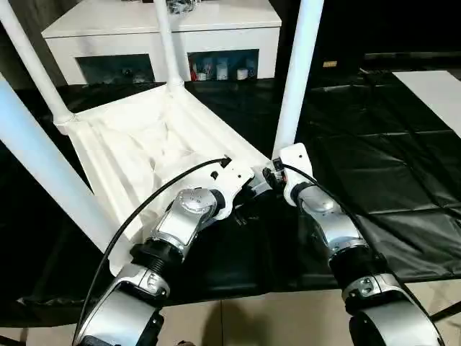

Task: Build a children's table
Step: Rotate leg to tighten

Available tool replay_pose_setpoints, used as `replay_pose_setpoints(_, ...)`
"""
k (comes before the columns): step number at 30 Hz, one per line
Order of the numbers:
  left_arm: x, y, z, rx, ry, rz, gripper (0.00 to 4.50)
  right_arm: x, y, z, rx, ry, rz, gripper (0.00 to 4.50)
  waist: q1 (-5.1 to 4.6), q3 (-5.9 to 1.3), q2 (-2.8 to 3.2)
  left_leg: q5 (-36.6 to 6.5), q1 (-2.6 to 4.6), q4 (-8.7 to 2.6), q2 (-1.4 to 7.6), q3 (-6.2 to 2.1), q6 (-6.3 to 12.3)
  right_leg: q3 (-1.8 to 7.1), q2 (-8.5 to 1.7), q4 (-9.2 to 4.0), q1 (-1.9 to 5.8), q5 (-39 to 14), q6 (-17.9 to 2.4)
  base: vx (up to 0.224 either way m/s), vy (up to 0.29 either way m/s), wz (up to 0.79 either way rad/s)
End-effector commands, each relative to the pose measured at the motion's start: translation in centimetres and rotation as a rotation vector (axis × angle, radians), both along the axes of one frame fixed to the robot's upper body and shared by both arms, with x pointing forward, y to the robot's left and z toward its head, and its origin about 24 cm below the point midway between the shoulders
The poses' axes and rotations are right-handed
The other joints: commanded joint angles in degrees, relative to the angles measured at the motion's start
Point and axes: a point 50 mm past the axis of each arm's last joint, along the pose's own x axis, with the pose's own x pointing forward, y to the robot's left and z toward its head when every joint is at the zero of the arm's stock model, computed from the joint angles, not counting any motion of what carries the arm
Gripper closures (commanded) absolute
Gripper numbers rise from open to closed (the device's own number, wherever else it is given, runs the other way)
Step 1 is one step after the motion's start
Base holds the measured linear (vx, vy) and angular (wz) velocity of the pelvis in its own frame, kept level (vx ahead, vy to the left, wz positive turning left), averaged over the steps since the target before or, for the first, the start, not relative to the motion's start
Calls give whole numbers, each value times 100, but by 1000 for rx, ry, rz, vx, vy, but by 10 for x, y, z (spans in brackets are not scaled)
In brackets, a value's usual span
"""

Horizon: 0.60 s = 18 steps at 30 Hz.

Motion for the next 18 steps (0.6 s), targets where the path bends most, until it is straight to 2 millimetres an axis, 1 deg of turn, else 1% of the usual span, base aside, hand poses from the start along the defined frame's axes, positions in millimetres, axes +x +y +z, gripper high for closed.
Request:
replay_pose_setpoints(1, 6, 16, 4, -55, -42, 102, 450, -9, 13, -7, 73, 33, 102, 112, 25, -384, -130, -1208, 117, -401, 406, -273, 406, 220, -385, -454, 229, -1076, -1293, 0, 0, 0)
replay_pose_setpoints(2, 5, 16, 3, -57, -40, 100, 450, -9, 12, -7, 74, 31, 104, 98, -6, -376, -140, -1207, 84, -416, 400, -284, 404, 211, -379, -443, 251, -1095, -1274, 0, 0, 0)
replay_pose_setpoints(3, 5, 17, 3, -59, -37, 96, 450, -9, 11, -7, 76, 29, 107, 84, -19, -381, -139, -1188, 86, -414, 400, -286, 404, 209, -378, -444, 251, -1081, -1282, 0, 0, 0)
replay_pose_setpoints(4, 1, 18, 2, -68, -23, 39, 450, -9, 6, -5, 92, 32, 160, 76, -39, -378, -135, -1202, 88, -410, 399, -284, 405, 205, -379, -450, 245, -1095, -1312, 0, 0, 0)
replay_pose_setpoints(6, -4, 19, 1, -81, -13, -26, 450, -12, 2, -3, 114, 41, 233, 66, -33, -381, -141, -1201, 96, -394, 397, -278, 451, 206, -385, -450, 257, -1077, -1356, 0, 0, 0)
replay_pose_setpoints(7, -10, 19, 0, -101, 14, -99, 450, -16, -4, -1, 132, 50, 320, 66, -23, -382, -153, -1146, 85, -386, 407, -276, 518, 209, -392, -440, 267, -988, -1385, 0, 0, 0)
replay_pose_setpoints(8, -10, 19, 0, -101, 14, -99, 450, -16, -4, -1, 132, 50, 320, 66, -13, -384, -147, -1059, 80, -376, 422, -269, 606, 216, -399, -423, 270, -834, -1435, 0, 0, 0)
replay_pose_setpoints(9, -18, 21, 0, -119, 32, -179, 450, -21, -14, 1, 127, 50, 397, 66, -5, -386, -138, -1009, 87, -371, 422, -269, 625, 211, -389, -419, 255, -798, -1455, 0, 0, 0)
replay_pose_setpoints(10, -22, 23, 0, -124, 45, -219, 450, -24, -20, 3, 116, 45, 447, 66, 12, -383, -137, -964, 82, -367, 432, -263, 663, 210, -386, -402, 257, -738, -1491, 0, 0, 0)
replay_pose_setpoints(11, -24, 24, 0, -125, 50, -236, 450, -26, -22, 4, 114, 44, 472, 66, 36, -382, -128, -998, 103, -371, 442, -259, 670, 206, -384, -411, 242, -786, -1505, 0, 0, 0)
replay_pose_setpoints(12, -28, 26, 0, -126, 63, -273, 450, -31, -27, 6, 111, 44, 531, 66, 42, -375, -113, -1025, 106, -380, 443, -264, 650, 198, -374, -415, 248, -840, -1504, 0, 0, 0)
replay_pose_setpoints(13, -34, 29, 2, -138, 68, -340, 450, -34, -32, 9, 102, 48, 580, 66, 62, -361, -122, -1152, 107, -392, 460, -261, 618, 199, -371, -424, 242, -986, -1487, 0, 0, 0)
replay_pose_setpoints(14, -36, 29, 3, -142, 68, -362, 450, -35, -34, 9, 99, 49, 595, 66, 85, -363, -109, -1213, 123, -399, 470, -259, 561, 201, -373, -421, 225, -1113, -1474, 0, 0, 0)
replay_pose_setpoints(15, -41, 31, 6, -157, 64, -419, 450, -38, -38, 12, 91, 56, 639, 66, 87, -355, -105, -1248, 130, -409, 471, -254, 536, 206, -362, -432, 211, -1177, -1458, 0, 0, 0)
replay_pose_setpoints(16, -49, 35, 8, -167, 77, -487, 450, -43, -44, 15, 77, 68, 702, 66, 119, -347, -115, -1361, 151, -416, 476, -251, 471, 208, -360, -442, 195, -1302, -1440, 0, 0, 0)
replay_pose_setpoints(17, -49, 35, 8, -167, 79, -492, 450, -44, -44, 15, 76, 69, 708, 66, 143, -340, -108, -1424, 145, -435, 492, -260, 414, 215, -367, -431, 198, -1389, -1401, 0, 0, 0)
replay_pose_setpoints(18, -52, 38, 9, -166, 90, -518, 450, -46, -47, 17, 72, 78, 739, 66, 146, -342, -101, -1434, 158, -439, 491, -253, 396, 219, -362, -437, 183, -1414, -1394, 0, 0, 0)
